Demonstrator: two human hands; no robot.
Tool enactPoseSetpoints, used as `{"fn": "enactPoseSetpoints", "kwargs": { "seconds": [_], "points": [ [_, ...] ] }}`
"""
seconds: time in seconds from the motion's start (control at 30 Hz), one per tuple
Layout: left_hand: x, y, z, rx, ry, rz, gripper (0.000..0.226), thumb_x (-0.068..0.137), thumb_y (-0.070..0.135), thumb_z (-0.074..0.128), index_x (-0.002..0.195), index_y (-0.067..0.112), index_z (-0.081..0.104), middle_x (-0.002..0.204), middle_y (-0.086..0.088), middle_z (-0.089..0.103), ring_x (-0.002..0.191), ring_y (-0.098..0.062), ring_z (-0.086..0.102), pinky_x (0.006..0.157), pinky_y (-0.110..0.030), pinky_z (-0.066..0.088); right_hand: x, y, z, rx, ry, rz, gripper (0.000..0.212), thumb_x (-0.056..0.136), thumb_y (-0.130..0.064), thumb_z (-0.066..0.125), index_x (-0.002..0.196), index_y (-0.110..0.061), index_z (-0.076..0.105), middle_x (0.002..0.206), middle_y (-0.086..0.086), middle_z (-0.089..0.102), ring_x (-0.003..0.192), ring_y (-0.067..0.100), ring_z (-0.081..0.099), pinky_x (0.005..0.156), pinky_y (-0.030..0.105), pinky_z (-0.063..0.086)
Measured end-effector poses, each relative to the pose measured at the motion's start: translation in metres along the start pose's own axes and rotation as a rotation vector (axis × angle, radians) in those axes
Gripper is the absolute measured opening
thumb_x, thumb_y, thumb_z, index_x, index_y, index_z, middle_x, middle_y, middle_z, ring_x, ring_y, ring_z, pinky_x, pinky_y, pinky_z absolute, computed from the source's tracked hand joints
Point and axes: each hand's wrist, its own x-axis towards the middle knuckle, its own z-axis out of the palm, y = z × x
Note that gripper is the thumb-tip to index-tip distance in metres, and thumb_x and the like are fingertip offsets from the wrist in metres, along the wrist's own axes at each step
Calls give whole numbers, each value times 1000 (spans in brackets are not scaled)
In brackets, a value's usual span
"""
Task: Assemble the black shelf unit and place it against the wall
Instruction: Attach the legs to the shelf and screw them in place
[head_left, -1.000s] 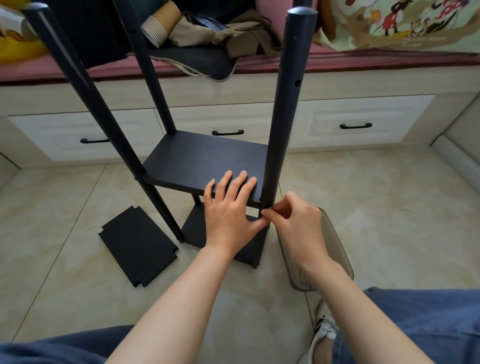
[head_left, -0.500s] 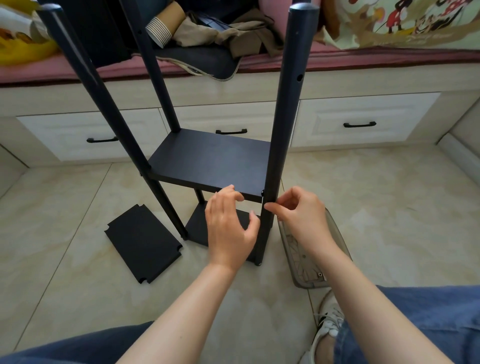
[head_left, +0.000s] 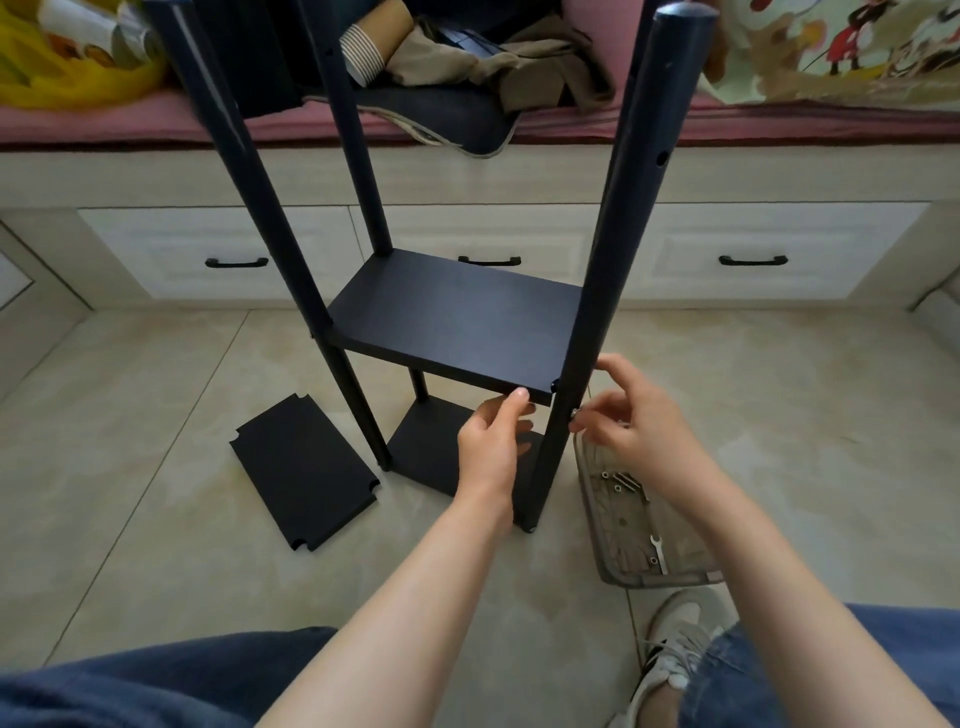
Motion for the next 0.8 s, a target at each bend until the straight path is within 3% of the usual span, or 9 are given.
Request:
{"fn": "enactPoseSetpoints", "kwargs": {
  "seconds": [0.13, 0.27, 0.43, 0.57, 0.7, 0.8],
  "points": [
    [4, 4, -6, -130, -90, -30, 12, 93, 26, 71, 102, 18, 74, 106, -1, 74, 111, -20, 68, 93, -33, 53, 5, 5, -3, -4, -27, -32, 50, 94, -8, 64, 112, -52, 48, 79, -8, 74, 71, 8, 70, 74, 30, 55],
    [2, 6, -5, -174, -203, -40, 20, 97, 26, 66, 114, 18, 71, 120, -5, 73, 117, -21, 66, 104, -37, 48, 4, 11, -3, 1, -44, -47, 54, 93, -10, 65, 113, -57, 48, 79, -8, 74, 69, 8, 69, 72, 27, 53],
    [0, 7, -3, -150, -238, 2, 21, 99, 29, 62, 116, 18, 68, 117, -4, 74, 110, -17, 70, 98, -34, 50, 5, 15, -1, -8, -33, -71, 60, 92, -8, 66, 115, -60, 47, 79, -9, 73, 68, 10, 69, 70, 30, 53],
    [0, 8, -3, -128, -242, 15, 21, 99, 31, 62, 114, 19, 68, 109, -1, 76, 102, -14, 73, 79, -23, 54, 6, 15, -1, -15, -31, -59, 54, 92, -8, 66, 121, -50, 49, 78, -11, 73, 69, 9, 69, 73, 34, 56],
    [0, 9, -2, -130, -229, -1, 21, 98, 31, 63, 115, 20, 68, 114, -4, 75, 105, -16, 72, 87, -28, 52, 4, 12, 0, -51, -26, -44, 50, 94, -11, 64, 123, -48, 47, 78, -11, 72, 68, 8, 67, 74, 37, 57],
    [0, 10, -1, -166, -234, -9, 21, 98, 30, 64, 115, 19, 68, 112, -2, 75, 102, -15, 73, 82, -25, 53, 3, 11, 2, -76, -26, -36, 49, 96, -14, 62, 125, -49, 44, 76, -11, 72, 65, 4, 65, 70, 32, 54]
  ]
}}
